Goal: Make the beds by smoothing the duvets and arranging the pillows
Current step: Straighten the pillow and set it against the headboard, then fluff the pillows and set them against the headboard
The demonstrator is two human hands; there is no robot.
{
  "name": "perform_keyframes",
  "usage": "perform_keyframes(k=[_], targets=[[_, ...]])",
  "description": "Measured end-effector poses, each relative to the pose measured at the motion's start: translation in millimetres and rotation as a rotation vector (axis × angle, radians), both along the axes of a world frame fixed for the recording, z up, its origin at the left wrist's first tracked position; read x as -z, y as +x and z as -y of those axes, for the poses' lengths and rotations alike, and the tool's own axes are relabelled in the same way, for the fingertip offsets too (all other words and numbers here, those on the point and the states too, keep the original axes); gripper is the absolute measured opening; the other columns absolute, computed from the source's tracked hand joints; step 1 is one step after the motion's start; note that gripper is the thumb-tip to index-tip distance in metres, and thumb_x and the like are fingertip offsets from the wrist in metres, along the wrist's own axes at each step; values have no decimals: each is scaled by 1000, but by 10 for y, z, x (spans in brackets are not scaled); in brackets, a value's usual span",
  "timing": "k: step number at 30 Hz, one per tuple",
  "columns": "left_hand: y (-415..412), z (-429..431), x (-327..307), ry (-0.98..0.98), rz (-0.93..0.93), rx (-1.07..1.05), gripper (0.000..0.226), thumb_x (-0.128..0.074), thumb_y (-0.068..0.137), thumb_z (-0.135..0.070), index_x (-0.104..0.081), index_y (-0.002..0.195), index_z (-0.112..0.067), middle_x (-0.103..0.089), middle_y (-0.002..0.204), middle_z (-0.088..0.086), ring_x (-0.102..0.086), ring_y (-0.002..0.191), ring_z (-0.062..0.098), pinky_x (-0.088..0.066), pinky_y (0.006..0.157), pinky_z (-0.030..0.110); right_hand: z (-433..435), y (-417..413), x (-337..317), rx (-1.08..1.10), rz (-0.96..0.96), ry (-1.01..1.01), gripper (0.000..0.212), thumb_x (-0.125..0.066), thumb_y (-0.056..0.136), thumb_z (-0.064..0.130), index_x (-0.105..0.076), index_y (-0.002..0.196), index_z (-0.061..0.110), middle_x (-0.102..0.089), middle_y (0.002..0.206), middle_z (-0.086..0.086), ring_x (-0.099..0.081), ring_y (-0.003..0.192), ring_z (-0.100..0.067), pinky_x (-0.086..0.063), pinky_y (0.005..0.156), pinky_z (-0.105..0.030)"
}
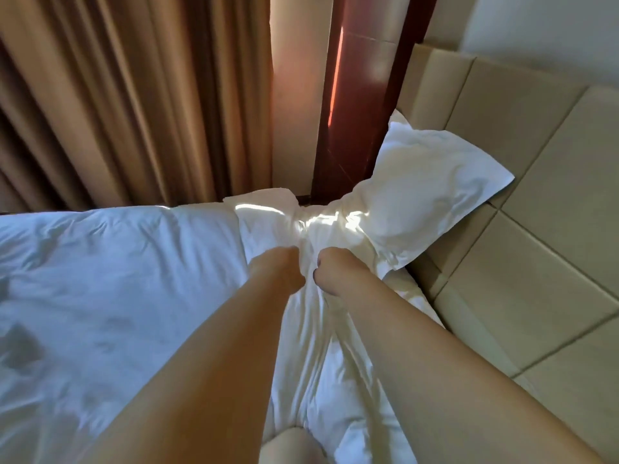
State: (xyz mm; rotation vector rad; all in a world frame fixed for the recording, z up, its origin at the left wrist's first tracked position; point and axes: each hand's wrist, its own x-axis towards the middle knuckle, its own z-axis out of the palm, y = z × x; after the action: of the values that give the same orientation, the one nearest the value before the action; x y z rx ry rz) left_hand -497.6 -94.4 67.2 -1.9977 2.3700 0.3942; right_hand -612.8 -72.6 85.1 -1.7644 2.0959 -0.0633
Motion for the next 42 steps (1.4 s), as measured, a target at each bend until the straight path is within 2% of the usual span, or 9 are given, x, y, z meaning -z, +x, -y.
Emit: perform_keyframes(k=[4, 7, 14, 17, 25, 30, 35, 38, 42], targets=[[-13, -1207, 55, 1, 8, -49, 35, -56, 89, -31, -49, 122, -20, -57, 116, 1, -56, 101, 21, -39, 72, 30, -1117, 84, 113, -42, -25, 25, 32, -47, 86, 13, -57, 117, 13, -58, 110, -5, -58, 101, -27, -47, 85, -33], [113, -1898, -15, 34, 5, -61, 33, -53, 90, -31, -50, 122, -20, -55, 121, 2, -55, 110, 21, -40, 76, 31, -1725, 196, 1, -110, -29, 50, 36, -45, 90, 16, -55, 124, 12, -55, 128, -6, -55, 114, -29, -48, 91, -36], [876, -2936, -203, 84, 22, -253, 32, -53, 89, -28, -51, 119, -20, -56, 118, 2, -57, 108, 23, -40, 75, 31, -2695, 819, -131, -260, -41, 23, 25, -44, 91, 17, -55, 112, 14, -58, 116, -7, -53, 92, -26, -43, 77, -31], [1133, -3303, -75, 123, 54, -271, 36, -53, 89, -23, -49, 124, -18, -56, 123, 4, -57, 111, 24, -41, 75, 33, -3033, 1094, 81, -330, -61, 62, 29, -44, 93, 25, -54, 118, 15, -56, 122, -6, -56, 105, -27, -42, 78, -32], [2314, -3927, 226, 118, 1, -319, 41, -52, 89, -19, -43, 128, -17, -55, 125, 7, -55, 114, 28, -45, 80, 37, -3366, 2142, 241, -399, -205, 68, 27, -43, 91, 23, -55, 115, 17, -57, 121, -5, -57, 105, -25, -45, 80, -34], [3637, -4203, 83, 115, -23, -404, 43, -52, 90, -21, -45, 132, -20, -52, 132, 4, -52, 122, 26, -45, 92, 39, -3563, 3414, 202, -408, -148, 13, 30, -42, 91, 23, -55, 117, 16, -55, 126, -10, -54, 113, -31, -44, 91, -38], [5024, -4795, 230, 179, 76, -635, 40, -55, 89, -22, -49, 128, -20, -52, 130, 5, -52, 121, 27, -50, 91, 39, -4086, 4781, 540, -593, -147, 5, 25, -45, 92, 20, -57, 114, 16, -58, 121, -9, -56, 111, -32, -46, 84, -39], [5440, -5051, 360, 190, 74, -666, 41, -56, 89, -20, -48, 130, -19, -49, 132, 4, -49, 124, 25, -46, 94, 37, -4209, 5250, 588, -702, -159, -21, 21, -48, 89, 20, -57, 108, 16, -62, 113, -10, -59, 103, -31, -47, 77, -37], [5699, -5025, 442, 203, 46, -680, 47, -55, 90, -24, -42, 135, -20, -43, 134, 5, -44, 127, 25, -44, 95, 39, -4047, 5486, 459, -685, -163, -30, 37, -53, 90, 34, -52, 123, 18, -58, 122, -7, -57, 110, -29, -47, 84, -36]])
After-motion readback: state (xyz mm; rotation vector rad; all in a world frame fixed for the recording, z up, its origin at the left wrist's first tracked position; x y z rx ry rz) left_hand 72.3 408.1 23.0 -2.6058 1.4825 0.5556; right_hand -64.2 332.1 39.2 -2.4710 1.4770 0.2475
